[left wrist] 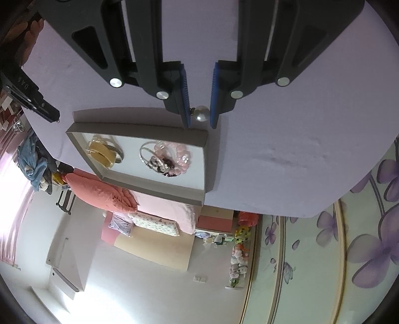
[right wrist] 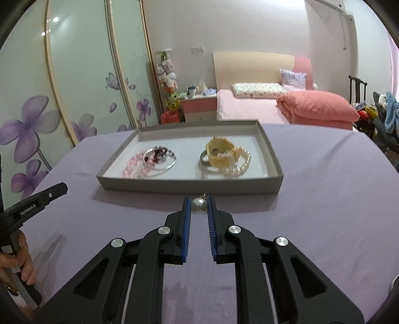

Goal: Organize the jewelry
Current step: 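Carry both pearl earrings over the grey tray with both tools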

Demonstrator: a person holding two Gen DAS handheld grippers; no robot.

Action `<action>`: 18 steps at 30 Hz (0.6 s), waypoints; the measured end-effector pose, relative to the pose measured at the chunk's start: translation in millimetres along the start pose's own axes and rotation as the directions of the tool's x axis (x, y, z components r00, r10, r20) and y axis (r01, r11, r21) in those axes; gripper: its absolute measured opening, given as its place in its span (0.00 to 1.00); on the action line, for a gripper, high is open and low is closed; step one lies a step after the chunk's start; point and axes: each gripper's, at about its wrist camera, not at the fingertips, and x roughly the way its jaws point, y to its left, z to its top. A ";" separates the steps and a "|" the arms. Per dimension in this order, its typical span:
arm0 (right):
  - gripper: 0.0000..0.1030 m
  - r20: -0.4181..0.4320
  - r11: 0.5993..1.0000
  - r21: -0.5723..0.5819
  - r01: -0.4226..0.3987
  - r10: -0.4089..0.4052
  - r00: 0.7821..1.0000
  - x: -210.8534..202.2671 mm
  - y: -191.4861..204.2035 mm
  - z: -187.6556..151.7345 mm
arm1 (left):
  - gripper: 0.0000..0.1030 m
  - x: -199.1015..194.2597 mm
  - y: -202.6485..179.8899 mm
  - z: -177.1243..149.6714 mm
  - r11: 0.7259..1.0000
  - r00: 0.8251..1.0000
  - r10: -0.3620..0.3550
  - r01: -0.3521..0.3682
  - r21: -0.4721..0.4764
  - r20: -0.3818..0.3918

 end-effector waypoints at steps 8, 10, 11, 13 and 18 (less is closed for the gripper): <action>0.14 0.147 0.999 -0.038 0.031 -0.025 0.989 -15.9 0.6 29.3 | 0.16 -5.8 -23.5 30.2 0.999 0.995 -0.017 0.013 0.051 0.094; 0.14 0.188 0.999 -0.042 0.034 -0.025 0.982 -18.2 0.9 38.9 | 0.16 -4.8 -30.2 39.7 0.998 0.993 -0.030 0.023 0.061 0.116; 0.14 0.201 0.998 -0.043 0.037 -0.028 0.979 -18.8 0.5 42.0 | 0.16 -3.9 -34.0 44.2 0.997 0.992 -0.034 0.026 0.066 0.125; 0.14 0.230 0.998 -0.041 0.037 -0.026 0.973 -18.9 -0.1 50.8 | 0.16 -2.7 -40.9 49.6 0.996 0.989 -0.043 0.032 0.079 0.140; 0.14 0.273 0.998 -0.048 0.029 -0.015 0.962 -11.1 -2.1 69.4 | 0.16 8.1 -54.3 63.7 0.993 0.984 -0.063 0.044 0.114 0.167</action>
